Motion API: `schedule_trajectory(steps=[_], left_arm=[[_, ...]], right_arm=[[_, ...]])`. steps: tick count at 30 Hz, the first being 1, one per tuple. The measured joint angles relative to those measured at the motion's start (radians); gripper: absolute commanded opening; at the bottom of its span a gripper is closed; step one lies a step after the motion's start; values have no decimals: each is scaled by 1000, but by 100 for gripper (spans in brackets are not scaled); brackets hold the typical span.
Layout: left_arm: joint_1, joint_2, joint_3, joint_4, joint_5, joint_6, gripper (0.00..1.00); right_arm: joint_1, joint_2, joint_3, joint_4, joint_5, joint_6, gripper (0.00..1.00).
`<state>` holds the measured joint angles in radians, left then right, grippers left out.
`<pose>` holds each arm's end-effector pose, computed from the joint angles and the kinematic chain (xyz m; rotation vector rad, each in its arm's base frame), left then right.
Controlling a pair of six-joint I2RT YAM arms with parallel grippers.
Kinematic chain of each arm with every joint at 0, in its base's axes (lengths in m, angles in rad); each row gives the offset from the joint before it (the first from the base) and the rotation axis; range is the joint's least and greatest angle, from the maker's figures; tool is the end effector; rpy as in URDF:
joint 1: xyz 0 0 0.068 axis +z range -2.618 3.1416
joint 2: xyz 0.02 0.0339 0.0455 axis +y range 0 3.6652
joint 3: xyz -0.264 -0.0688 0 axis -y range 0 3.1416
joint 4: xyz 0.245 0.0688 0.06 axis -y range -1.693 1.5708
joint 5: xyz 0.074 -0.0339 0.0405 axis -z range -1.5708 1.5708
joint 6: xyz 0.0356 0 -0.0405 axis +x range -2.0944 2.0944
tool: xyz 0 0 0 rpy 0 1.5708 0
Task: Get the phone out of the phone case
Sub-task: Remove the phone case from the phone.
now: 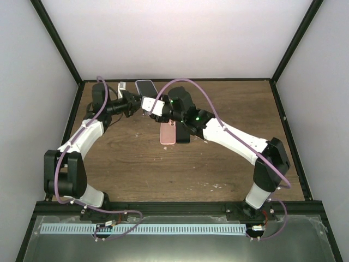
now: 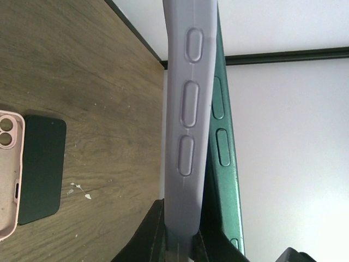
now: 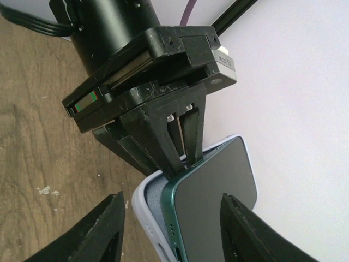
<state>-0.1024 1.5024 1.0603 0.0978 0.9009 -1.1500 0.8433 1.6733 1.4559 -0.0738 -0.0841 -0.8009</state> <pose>0.3349 -0.0625 0.2939 -0.4203 2.1197 -1.6454 0.2665 0.3038 0.3504 -1.4033 1.2243 0.1077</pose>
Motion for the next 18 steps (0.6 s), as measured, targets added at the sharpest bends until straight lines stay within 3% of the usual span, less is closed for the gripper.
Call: schedule_trajectory(steps=[6,18], left_arm=[[0,0,-3,-9,-4,0,0],[0,-2,-22,-33,-37,5,0]], right_arm=[[5,8,-2,47,61,-32,36],[10,61,0,114,140,-63,36]])
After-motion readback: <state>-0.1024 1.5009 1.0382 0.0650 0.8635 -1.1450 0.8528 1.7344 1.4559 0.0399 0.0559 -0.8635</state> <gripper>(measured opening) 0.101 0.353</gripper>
